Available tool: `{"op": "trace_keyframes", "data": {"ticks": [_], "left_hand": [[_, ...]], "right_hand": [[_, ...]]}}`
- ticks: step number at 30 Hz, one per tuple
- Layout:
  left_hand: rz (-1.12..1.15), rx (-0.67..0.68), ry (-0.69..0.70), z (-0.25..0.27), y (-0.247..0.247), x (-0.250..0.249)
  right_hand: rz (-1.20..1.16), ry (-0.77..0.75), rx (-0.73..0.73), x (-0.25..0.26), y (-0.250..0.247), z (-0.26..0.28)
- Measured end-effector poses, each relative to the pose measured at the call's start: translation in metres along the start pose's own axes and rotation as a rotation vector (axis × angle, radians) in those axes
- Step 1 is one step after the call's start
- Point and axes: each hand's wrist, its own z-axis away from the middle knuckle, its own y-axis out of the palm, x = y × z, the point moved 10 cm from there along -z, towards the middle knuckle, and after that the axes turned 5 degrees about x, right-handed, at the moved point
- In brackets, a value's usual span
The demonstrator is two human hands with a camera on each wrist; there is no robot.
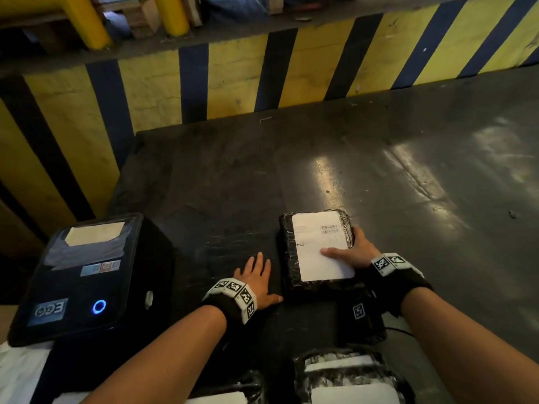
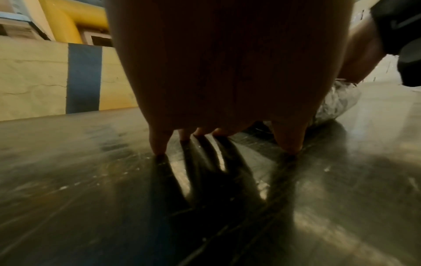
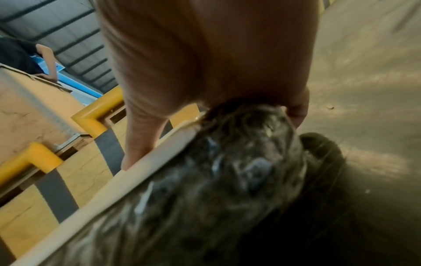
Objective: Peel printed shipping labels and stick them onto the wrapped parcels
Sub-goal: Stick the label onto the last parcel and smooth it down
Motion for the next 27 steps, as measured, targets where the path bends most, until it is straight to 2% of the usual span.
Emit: {"op": "trace_keyframes", "data": {"ticks": [8,13,17,22,24,27], "left_hand": [[0.024,0.030,-0.026,-0.006,0.008,-0.003],[0.048,0.004,0.007,-0.007,0.011,0.001],[0.035,-0.020,-0.017,-0.002,0.009,0.001],[-0.027,0.096,-0.016,0.019,-0.016,0.001],[-0.046,0.039,0.006,0.046,-0.043,-0.009],[-0.030,-0.224,0.119,0.108,-0.088,-0.035]], "right_hand": [[-0.067,-0.159,-0.004,0.026,0.001,-0.002],[-0.253,-0.136,-0.002,0.021,0.001,-0.002],[-0.425,-0.093,0.056,0.018,0.001,0.004],[-0.534,-0.134,0.063,0.016,-0.025,0.039],[-0.583,-0.182,0.056,0.014,-0.037,0.063],[-0.612,-0.241,0.029,0.002,-0.047,0.103]]}}
